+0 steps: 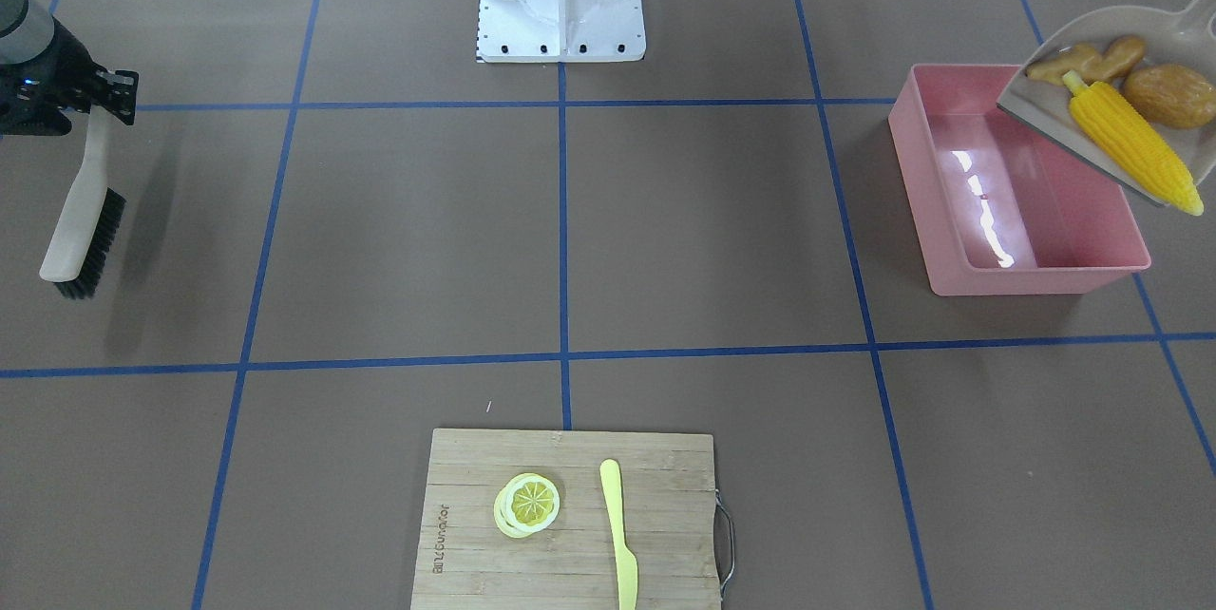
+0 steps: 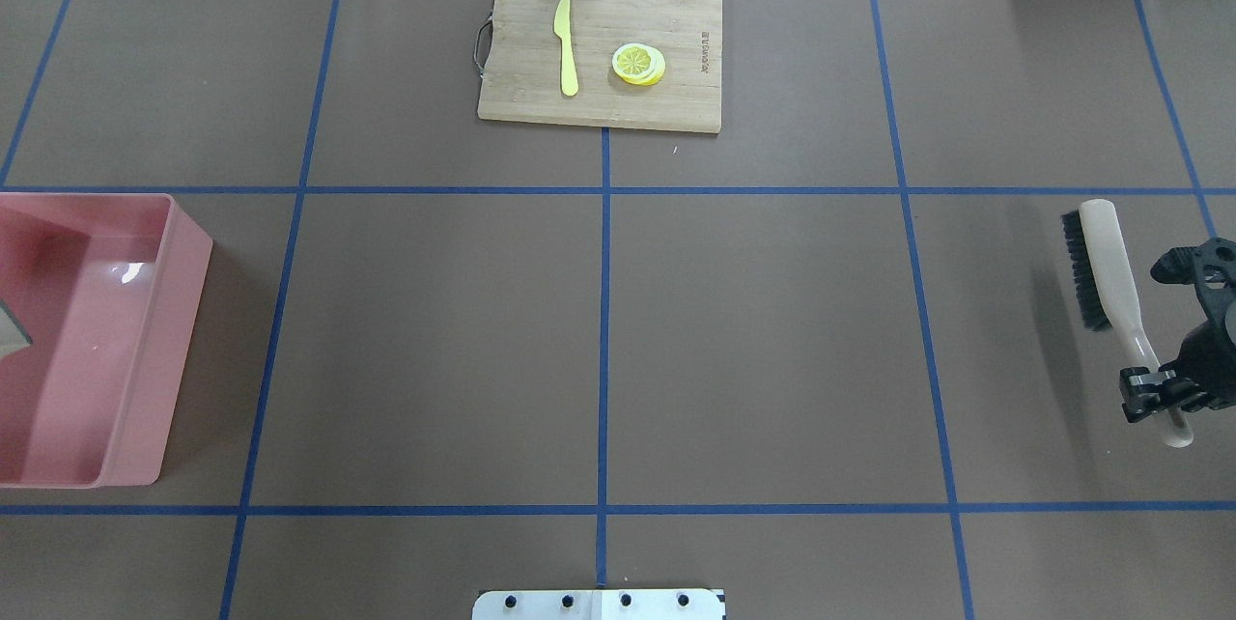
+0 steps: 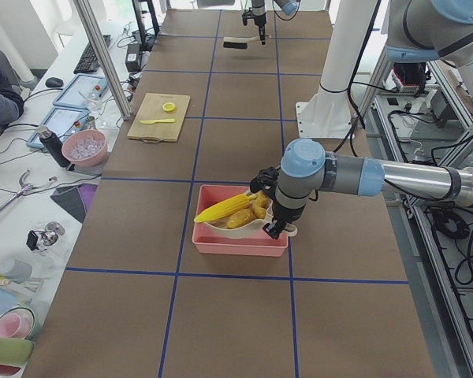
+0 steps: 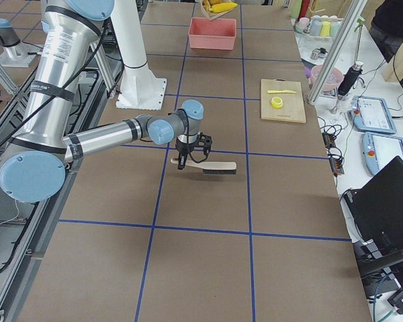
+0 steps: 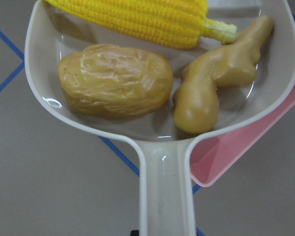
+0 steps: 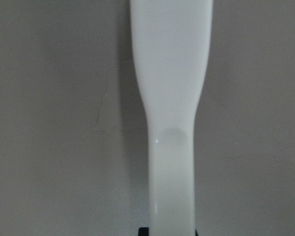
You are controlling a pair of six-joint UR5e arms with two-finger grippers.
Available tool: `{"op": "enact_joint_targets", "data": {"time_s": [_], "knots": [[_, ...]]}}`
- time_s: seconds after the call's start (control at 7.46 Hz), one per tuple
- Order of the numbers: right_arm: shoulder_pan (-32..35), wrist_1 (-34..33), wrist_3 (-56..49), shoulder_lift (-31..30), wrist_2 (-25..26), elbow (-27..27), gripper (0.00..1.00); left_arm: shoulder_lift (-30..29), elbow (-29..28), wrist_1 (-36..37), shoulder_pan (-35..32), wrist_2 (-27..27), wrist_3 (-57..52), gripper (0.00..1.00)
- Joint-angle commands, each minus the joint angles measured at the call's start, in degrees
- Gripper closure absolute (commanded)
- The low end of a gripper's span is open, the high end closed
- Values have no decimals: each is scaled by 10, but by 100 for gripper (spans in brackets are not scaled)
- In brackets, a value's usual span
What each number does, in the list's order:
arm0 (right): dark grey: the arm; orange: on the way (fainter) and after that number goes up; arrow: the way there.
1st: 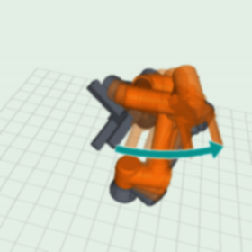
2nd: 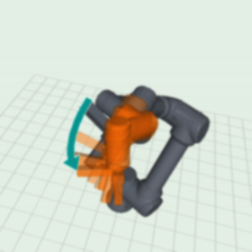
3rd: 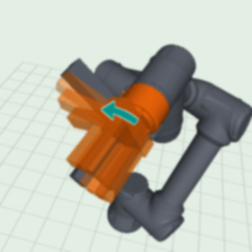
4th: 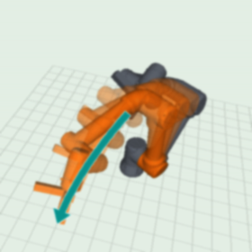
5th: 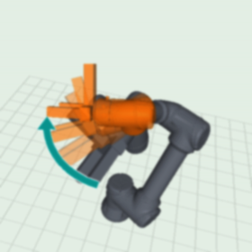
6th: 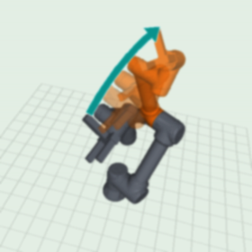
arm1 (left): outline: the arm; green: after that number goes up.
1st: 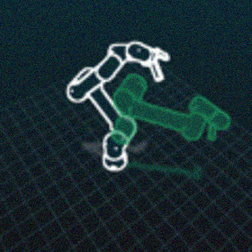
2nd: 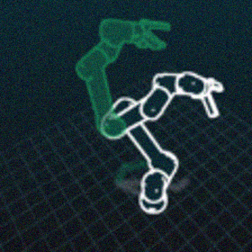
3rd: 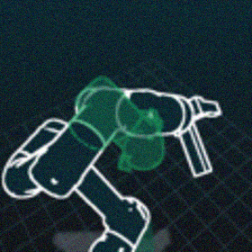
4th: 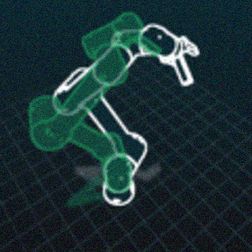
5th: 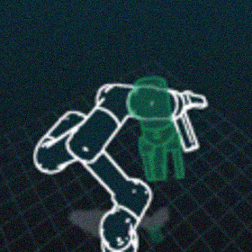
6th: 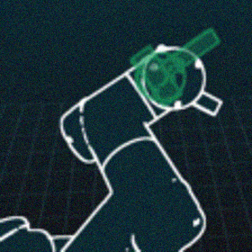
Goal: Sweep and dump trash into bin
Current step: 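Tilt the dustpan with the left gripper to dump items into the pink bin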
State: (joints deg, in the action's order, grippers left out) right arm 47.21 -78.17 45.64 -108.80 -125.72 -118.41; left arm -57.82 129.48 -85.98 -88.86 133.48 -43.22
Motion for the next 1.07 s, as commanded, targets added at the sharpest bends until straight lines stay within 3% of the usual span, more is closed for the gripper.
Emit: {"op": "enact_joint_targets", "data": {"time_s": [0.0, 0.13, 0.4, 0.94], "knots": [[3, 21, -31, -4, -14, 24, 100, -29, 25, 117, 3, -42, -63, 84], [5, 21, -54, -15, -20, 26, 100, -54, 40, 175, 3, -79, -79, 84], [10, 29, -67, -43, -19, 32, 100, -106, 44, 263, 3, -101, -103, 84], [11, 28, -54, -42, -32, 19, 100, -125, 55, 255, 3, -92, -120, 84]]}}
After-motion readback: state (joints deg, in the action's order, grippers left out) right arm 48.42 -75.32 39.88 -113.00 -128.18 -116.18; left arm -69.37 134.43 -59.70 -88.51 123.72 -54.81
